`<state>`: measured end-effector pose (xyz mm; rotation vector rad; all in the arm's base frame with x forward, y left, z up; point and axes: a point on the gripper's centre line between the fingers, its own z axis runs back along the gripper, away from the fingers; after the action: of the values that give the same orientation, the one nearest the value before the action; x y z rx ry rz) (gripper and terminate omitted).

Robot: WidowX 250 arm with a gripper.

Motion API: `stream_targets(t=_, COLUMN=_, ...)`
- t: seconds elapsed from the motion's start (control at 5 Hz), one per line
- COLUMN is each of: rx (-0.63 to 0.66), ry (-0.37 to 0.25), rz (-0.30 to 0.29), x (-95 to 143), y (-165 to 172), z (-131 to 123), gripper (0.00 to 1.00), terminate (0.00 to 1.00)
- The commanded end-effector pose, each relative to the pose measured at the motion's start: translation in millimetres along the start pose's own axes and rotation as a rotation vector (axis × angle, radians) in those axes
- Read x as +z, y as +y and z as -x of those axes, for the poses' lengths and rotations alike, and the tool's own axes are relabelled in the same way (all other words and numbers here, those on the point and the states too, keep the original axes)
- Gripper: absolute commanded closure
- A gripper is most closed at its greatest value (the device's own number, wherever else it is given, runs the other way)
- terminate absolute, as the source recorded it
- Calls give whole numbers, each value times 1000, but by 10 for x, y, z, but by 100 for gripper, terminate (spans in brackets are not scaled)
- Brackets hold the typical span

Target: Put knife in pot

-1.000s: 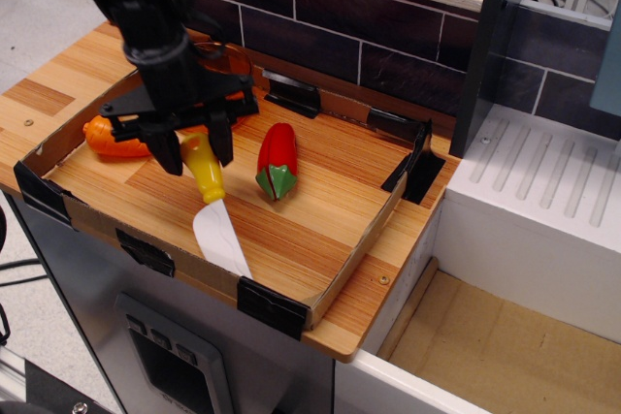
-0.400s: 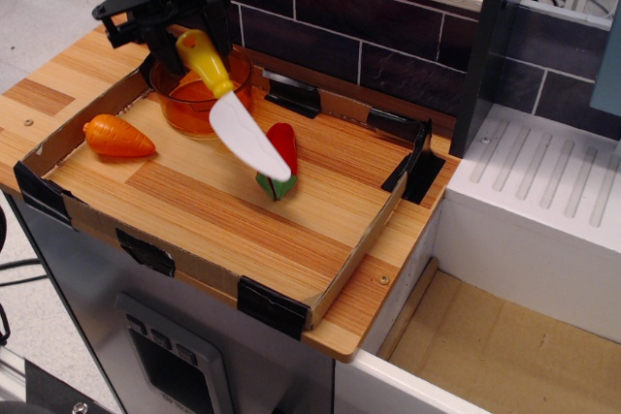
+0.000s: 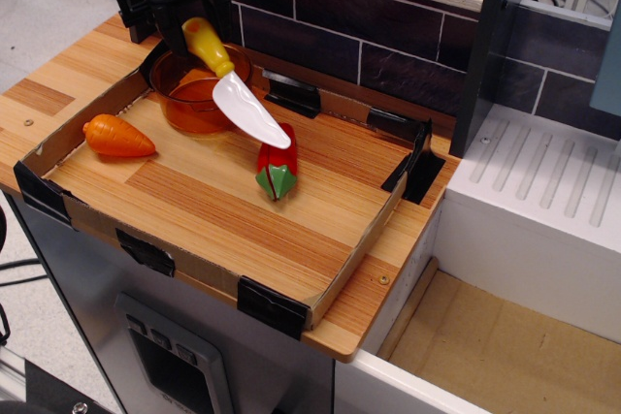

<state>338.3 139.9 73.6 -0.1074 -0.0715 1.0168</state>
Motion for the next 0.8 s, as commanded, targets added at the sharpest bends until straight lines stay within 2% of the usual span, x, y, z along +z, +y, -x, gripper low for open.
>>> stream_targets(t=0.0, rx=80, ry=-33, rz=-22, x=7, y=19, z=-370, gripper=100, terminate=0)
stream_targets(t=0.4, rx=115, ry=-46, rz=-76, x=-151, y=35, z=-537, gripper=100, terminate=0)
stream_targets(t=0.6, rx=91, ry=-44, rz=-77, x=-209, y=14, z=-474, gripper=100, terminate=0)
